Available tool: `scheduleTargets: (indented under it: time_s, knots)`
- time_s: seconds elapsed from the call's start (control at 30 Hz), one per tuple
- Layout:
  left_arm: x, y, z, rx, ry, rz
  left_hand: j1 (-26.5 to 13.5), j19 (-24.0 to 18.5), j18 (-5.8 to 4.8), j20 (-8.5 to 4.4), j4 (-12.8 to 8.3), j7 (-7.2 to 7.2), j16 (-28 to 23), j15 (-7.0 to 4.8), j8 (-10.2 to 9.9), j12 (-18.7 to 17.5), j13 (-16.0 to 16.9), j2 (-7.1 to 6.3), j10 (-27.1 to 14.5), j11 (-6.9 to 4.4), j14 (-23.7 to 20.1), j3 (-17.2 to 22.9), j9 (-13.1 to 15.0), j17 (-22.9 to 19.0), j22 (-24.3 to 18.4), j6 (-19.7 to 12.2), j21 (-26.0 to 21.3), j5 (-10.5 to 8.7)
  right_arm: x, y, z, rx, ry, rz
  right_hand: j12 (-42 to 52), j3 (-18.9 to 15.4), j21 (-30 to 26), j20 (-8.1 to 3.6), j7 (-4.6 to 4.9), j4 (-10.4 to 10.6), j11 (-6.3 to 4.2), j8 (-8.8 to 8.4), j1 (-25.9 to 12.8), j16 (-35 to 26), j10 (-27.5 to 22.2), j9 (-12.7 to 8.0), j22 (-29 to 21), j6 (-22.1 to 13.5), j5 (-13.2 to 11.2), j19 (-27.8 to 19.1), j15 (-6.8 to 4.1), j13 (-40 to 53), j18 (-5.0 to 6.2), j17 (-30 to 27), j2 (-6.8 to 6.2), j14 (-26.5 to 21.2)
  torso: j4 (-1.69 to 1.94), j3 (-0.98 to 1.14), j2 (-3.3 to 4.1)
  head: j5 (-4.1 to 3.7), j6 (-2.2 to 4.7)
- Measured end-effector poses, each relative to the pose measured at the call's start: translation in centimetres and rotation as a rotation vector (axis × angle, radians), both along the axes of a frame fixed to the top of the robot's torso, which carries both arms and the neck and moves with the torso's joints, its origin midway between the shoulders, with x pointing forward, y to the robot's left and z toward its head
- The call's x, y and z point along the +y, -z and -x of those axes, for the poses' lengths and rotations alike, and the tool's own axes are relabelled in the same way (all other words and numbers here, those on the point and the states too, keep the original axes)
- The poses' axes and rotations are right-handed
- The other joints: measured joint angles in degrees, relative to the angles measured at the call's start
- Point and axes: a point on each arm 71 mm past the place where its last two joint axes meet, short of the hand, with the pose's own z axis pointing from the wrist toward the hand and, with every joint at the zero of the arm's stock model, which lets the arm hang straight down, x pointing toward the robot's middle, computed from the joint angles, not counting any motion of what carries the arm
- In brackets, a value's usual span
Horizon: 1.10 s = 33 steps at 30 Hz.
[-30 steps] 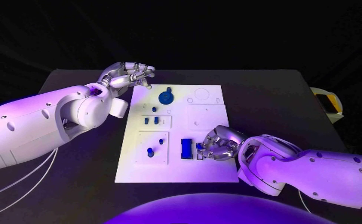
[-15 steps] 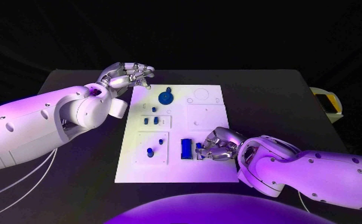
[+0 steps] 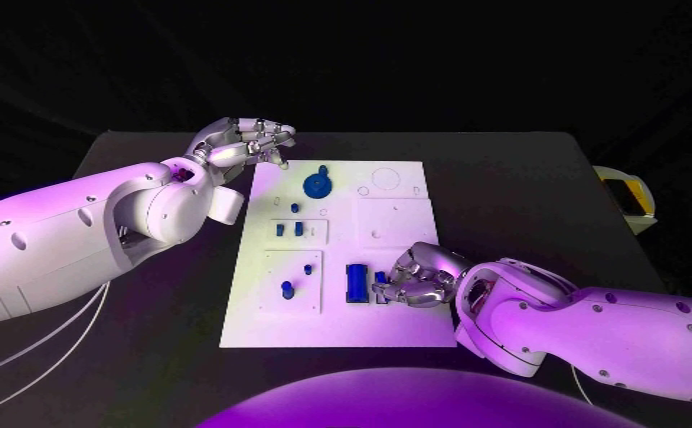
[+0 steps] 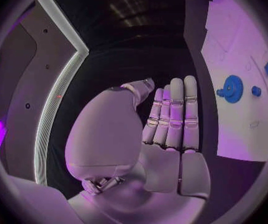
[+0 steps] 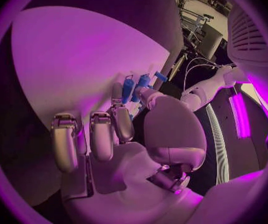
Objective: Assemble the parts on the task board
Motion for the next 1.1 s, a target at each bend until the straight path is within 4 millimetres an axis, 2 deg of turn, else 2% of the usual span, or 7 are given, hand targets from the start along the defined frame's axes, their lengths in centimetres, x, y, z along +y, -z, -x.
scheduleTargets:
  time_s: [0.5,0.6,0.67,0.73,0.8,0.97,1.1]
  knots:
    - [0.06,0.01,-0.01,0.000,-0.001,-0.001,0.00,0.00,0.00,0.00,0.16,0.00,0.00,0.00,0.00,0.00,0.00,0.00,0.00,0.00,0.00,-0.16,0.00,0.00,-0.05,0.00,0.00,0.00,-0.26,-0.41,0.40,-0.009,-0.010,-0.011,0.22,-0.51,0.29,0.00,0.04,0.12,0.00,-0.01,0.04,0.35,0.00,-0.05,-0.01,-0.05,0.74,0.00,0.00,0.00,0.00,-0.01,-0.01,0.00,-0.02,0.02,-0.02,-0.07,-0.14]
    - [0.07,0.01,-0.01,0.001,-0.001,-0.001,0.00,0.00,0.00,0.00,0.16,0.00,0.00,0.00,0.00,0.00,0.01,0.00,0.00,0.00,0.00,-0.16,0.00,0.00,-0.05,0.00,0.00,0.00,-0.43,-0.41,0.38,-0.010,-0.008,-0.009,0.22,-0.94,0.29,0.00,0.04,-0.31,0.00,-0.01,2.22,0.35,0.00,-0.15,-0.01,-0.05,0.51,0.00,0.01,0.00,0.00,-0.01,0.54,0.00,-0.01,0.02,-0.02,-0.08,-0.20]
    - [0.08,0.01,0.00,0.001,-0.001,-0.001,0.00,0.00,0.00,0.00,0.16,0.00,0.00,0.00,0.00,0.00,0.01,0.00,0.00,0.00,0.00,-0.16,0.00,0.01,-0.04,0.00,0.00,0.00,-0.51,-0.38,0.35,-0.010,-0.007,-0.007,0.22,-1.01,0.29,0.00,0.04,-1.25,0.00,-0.01,4.37,0.35,0.00,-0.35,-0.01,-0.05,-0.85,0.00,0.01,0.00,0.00,-0.01,0.78,0.00,-0.01,0.02,-0.02,-0.10,-0.21]
    - [0.09,0.01,0.00,0.001,-0.001,-0.001,0.00,0.00,0.00,0.00,0.16,0.00,0.00,0.00,0.00,0.00,0.01,0.00,0.00,0.00,0.00,-0.16,0.00,0.01,-0.04,0.00,0.00,0.00,-0.58,-0.35,0.31,-0.010,-0.008,-0.004,0.22,-0.51,0.29,0.00,0.04,-2.51,0.00,-0.01,6.66,0.35,0.00,-0.56,-0.01,-0.05,-4.69,0.00,0.01,0.00,0.00,-0.01,1.23,0.00,-0.01,0.02,-0.02,-0.10,-0.22]
    - [0.09,0.01,0.00,0.001,-0.001,-0.001,0.00,0.00,0.00,0.00,0.16,0.00,0.00,0.00,0.00,0.00,0.01,0.00,0.00,0.00,0.00,-0.16,0.00,0.01,-0.04,0.00,0.00,0.00,-0.62,-0.30,0.28,-0.009,-0.011,-0.001,0.22,-0.09,0.29,0.00,0.04,-3.63,0.00,-0.08,8.24,0.35,-0.01,-0.73,-0.01,-0.05,-6.74,0.00,0.01,0.00,0.00,-0.01,1.00,0.00,0.00,0.02,-0.02,-0.10,-0.22]
    - [0.09,0.01,0.00,0.001,-0.001,-0.001,0.00,0.00,0.00,0.00,0.16,0.00,0.00,0.00,0.00,0.00,0.01,0.00,0.00,0.00,0.00,-0.16,0.00,0.01,-0.04,0.00,0.00,0.00,-0.53,-0.19,0.18,-0.010,-0.024,0.007,0.22,0.62,0.29,0.00,0.05,-5.76,0.00,-0.25,10.97,0.35,-0.01,-1.06,-0.01,-0.05,-9.25,0.00,0.01,0.00,0.00,-0.01,0.19,0.00,0.00,0.02,-0.02,-0.10,-0.32]
    - [0.06,0.01,0.00,0.001,-0.001,-0.001,0.00,0.00,0.00,0.00,0.16,0.00,0.00,0.00,0.00,0.00,0.01,0.00,0.00,0.00,0.00,-0.16,0.00,0.01,-0.04,0.00,0.00,0.00,-0.24,-0.08,0.02,-0.017,-0.038,0.014,0.22,0.80,0.29,0.00,0.05,-6.04,0.00,-0.25,11.18,0.34,-0.01,-1.13,0.00,-0.05,-9.57,0.00,0.01,0.00,0.00,-0.01,-0.01,0.00,0.00,0.02,-0.02,-0.12,-0.35]
